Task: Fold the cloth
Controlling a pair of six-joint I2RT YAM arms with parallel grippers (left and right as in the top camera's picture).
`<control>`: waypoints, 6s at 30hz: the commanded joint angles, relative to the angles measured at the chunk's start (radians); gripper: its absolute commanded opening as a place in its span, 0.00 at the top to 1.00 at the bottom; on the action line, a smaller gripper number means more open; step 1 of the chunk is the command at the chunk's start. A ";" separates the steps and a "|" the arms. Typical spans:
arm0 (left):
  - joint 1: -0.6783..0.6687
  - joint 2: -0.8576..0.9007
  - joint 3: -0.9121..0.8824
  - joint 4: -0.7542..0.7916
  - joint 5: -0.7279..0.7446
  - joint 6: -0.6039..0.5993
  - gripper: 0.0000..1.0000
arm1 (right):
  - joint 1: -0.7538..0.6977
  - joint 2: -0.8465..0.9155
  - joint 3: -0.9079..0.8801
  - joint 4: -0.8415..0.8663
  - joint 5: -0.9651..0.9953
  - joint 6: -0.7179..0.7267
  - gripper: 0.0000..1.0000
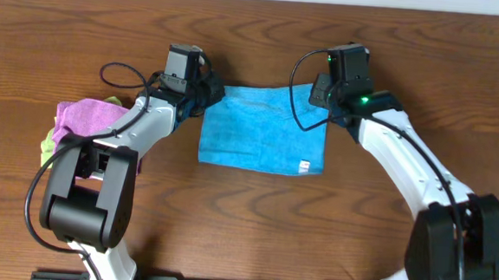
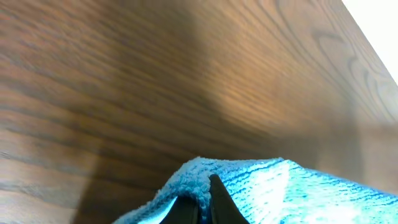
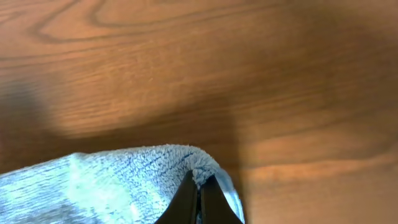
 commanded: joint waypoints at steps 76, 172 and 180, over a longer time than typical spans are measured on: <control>0.072 -0.158 0.031 -0.394 0.060 0.211 0.04 | -0.188 0.265 0.011 0.065 -0.343 0.311 0.64; -0.048 0.093 0.031 0.063 -0.103 -0.018 0.02 | -0.130 -0.206 0.012 -0.004 -0.347 0.219 0.01; -0.048 0.093 0.031 0.128 -0.124 -0.025 0.00 | -0.130 -0.206 0.012 -0.004 -0.349 0.219 0.01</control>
